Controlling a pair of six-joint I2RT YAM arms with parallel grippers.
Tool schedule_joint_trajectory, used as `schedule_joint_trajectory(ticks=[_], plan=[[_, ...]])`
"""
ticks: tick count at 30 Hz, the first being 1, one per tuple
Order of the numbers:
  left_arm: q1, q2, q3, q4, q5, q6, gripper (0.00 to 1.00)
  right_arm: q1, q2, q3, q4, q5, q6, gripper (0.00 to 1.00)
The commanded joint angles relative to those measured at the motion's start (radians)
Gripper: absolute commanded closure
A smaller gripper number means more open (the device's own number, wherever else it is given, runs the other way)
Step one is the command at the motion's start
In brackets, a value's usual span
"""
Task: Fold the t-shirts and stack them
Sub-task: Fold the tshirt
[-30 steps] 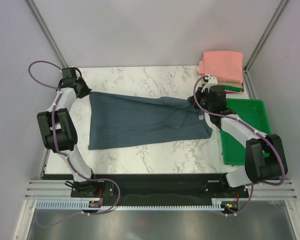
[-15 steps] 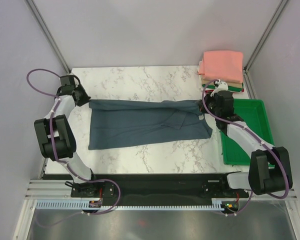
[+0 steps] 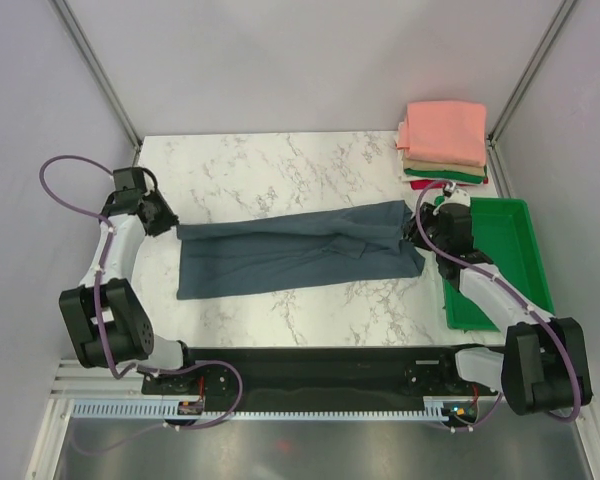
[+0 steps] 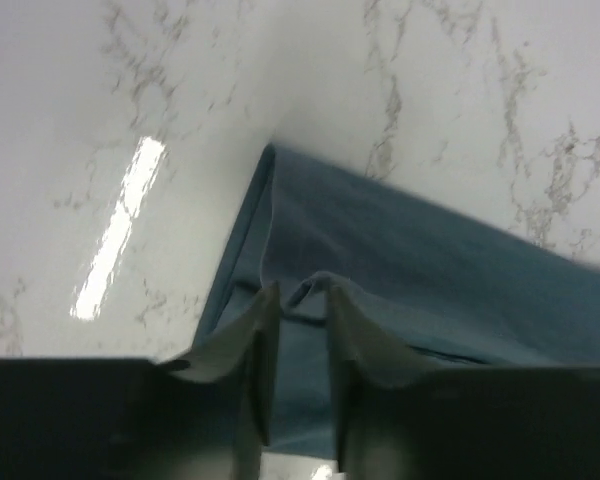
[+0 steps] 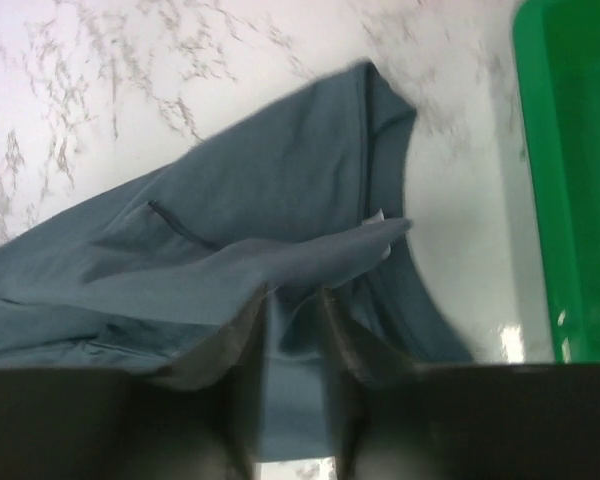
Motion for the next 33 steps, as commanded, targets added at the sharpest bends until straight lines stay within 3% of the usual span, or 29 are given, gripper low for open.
schedule_joint_trajectory(ticks=[1, 2, 3, 5, 9, 12, 17, 19, 22, 29, 33], plan=[[0.017, -0.073, -0.057, -0.142, -0.153, -0.014, 0.61, -0.024, -0.03, -0.075, -0.017, 0.083, 0.103, 0.48], [0.022, -0.115, -0.068, -0.145, -0.149, -0.033, 0.48, -0.035, -0.028, -0.084, -0.011, 0.083, 0.12, 0.38], [0.025, -0.139, -0.091, -0.143, -0.141, -0.042, 0.28, -0.046, -0.016, -0.09, -0.008, 0.074, 0.137, 0.27], [0.028, -0.195, -0.107, -0.131, -0.146, -0.056, 0.2, -0.069, 0.004, -0.072, -0.023, 0.044, 0.137, 0.22], [0.028, -0.208, -0.081, -0.128, -0.183, -0.051, 0.22, -0.074, -0.011, -0.038, -0.054, 0.033, 0.116, 0.21], [0.011, -0.174, -0.053, -0.114, -0.118, -0.057, 0.29, -0.061, -0.057, -0.044, -0.053, -0.021, 0.125, 0.22], [-0.203, -0.062, -0.005, -0.105, -0.199, -0.115, 0.31, 0.069, -0.051, -0.037, -0.06, 0.011, 0.172, 0.22], [-0.303, 0.029, 0.019, -0.106, -0.22, -0.155, 0.32, 0.132, -0.004, -0.022, -0.059, 0.025, 0.183, 0.21], [-0.354, 0.158, 0.045, -0.099, -0.212, -0.174, 0.33, 0.158, 0.08, -0.008, -0.037, 0.005, 0.205, 0.21], [-0.36, 0.261, -0.047, -0.01, -0.203, -0.191, 0.36, 0.164, 0.325, 0.058, -0.014, 0.011, 0.196, 0.2], [-0.36, 0.24, -0.123, 0.021, -0.145, -0.227, 0.36, 0.163, 0.508, 0.239, -0.002, -0.007, 0.188, 0.2]])
